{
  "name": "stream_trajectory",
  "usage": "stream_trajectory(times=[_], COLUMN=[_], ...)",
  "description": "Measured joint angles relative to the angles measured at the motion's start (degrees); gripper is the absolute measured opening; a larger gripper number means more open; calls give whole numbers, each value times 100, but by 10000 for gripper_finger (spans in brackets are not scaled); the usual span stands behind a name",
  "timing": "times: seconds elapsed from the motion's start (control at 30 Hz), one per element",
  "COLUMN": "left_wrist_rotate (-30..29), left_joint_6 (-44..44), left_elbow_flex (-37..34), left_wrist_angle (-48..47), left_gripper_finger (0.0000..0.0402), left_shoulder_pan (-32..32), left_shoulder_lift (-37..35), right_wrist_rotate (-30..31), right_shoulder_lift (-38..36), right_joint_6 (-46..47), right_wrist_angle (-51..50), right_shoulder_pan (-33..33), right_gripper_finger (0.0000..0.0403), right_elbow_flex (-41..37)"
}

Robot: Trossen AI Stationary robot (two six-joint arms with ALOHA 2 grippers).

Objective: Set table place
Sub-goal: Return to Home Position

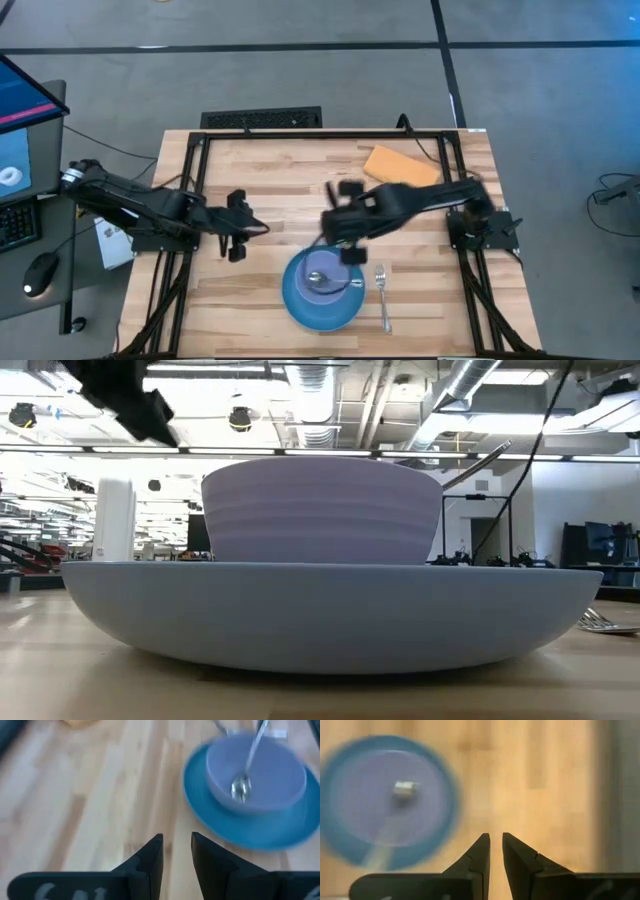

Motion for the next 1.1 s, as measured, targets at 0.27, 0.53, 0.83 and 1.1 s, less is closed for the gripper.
stream_trajectory(times=[0.27,0.53,0.83,1.1], left_wrist_rotate=[-837,-1185,-1777,-1776], left_joint_6=[654,1277,1738,2021], left_elbow_flex=[1,-296,-1697,-2165], left_wrist_angle=[480,1088,2638,2639], left_gripper_finger=[91,91,91,91], left_shoulder_pan=[-156,-183,-117,362], left_shoulder_lift=[-737,-1327,-2443,-3233], right_wrist_rotate=[648,563,60,-402], right_shoulder_lift=[-2148,-5236,-8192,-9996], right_joint_6=[-500,-522,-620,-623], right_wrist_angle=[1187,4045,6317,6841], right_shoulder_pan=[55,-21,-433,-1148], right_gripper_finger=[75,75,75,75], right_elbow_flex=[-1613,-5744,-9394,-10873])
